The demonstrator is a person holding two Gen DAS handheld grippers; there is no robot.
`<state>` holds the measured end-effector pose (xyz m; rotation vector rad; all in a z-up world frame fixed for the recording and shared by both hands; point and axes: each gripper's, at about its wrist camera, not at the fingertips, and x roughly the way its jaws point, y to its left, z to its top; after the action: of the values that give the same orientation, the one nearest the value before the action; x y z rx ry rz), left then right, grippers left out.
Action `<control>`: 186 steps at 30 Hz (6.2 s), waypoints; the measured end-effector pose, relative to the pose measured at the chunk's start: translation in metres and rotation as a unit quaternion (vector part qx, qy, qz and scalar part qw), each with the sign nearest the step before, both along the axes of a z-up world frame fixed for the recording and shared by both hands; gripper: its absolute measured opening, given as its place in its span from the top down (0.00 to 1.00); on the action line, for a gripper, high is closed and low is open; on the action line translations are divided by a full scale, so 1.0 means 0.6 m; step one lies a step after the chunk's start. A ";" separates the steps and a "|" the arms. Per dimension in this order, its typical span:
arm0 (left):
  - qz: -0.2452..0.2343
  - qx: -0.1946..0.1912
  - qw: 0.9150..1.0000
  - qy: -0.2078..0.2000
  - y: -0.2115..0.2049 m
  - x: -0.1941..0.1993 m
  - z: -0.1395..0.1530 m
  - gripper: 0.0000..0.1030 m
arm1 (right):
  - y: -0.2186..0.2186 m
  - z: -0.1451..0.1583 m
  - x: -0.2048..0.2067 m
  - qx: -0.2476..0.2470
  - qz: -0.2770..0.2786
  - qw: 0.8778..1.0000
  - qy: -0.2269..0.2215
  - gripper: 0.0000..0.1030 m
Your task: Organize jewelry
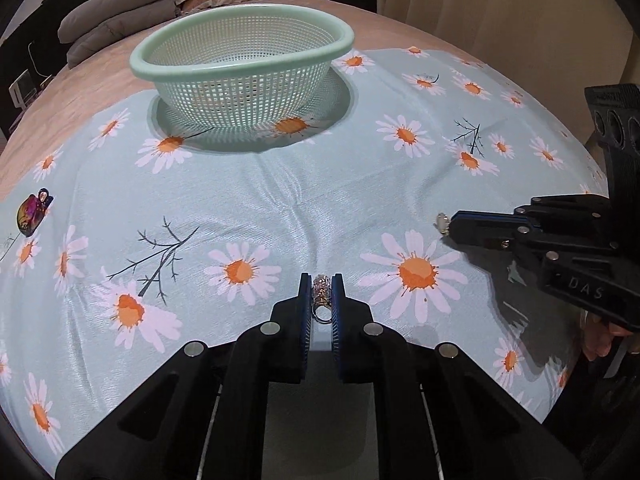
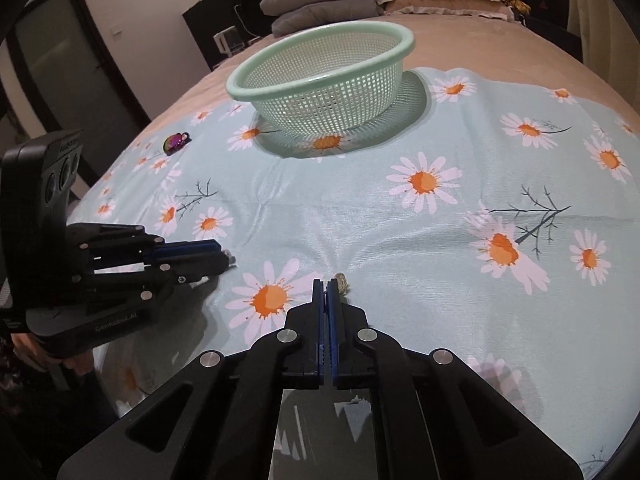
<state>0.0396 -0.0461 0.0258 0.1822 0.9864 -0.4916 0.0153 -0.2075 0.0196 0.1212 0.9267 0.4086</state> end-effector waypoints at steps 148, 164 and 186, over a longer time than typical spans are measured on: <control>0.149 -0.010 0.981 -0.124 0.071 0.088 0.059 0.06 | 0.037 0.092 0.078 -0.128 -0.068 0.982 -0.121 0.08; 0.151 0.044 0.973 -0.171 0.048 0.074 0.049 0.06 | 0.008 0.072 0.089 -0.087 -0.086 0.987 -0.102 0.08; 0.160 0.001 0.972 -0.171 0.052 0.067 0.058 0.06 | 0.022 0.063 0.089 -0.107 -0.069 0.988 -0.092 0.08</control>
<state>0.0800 -0.0147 0.0603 0.1015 0.6614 -0.1558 0.0686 -0.1945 0.0571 -0.0487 0.7692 0.1868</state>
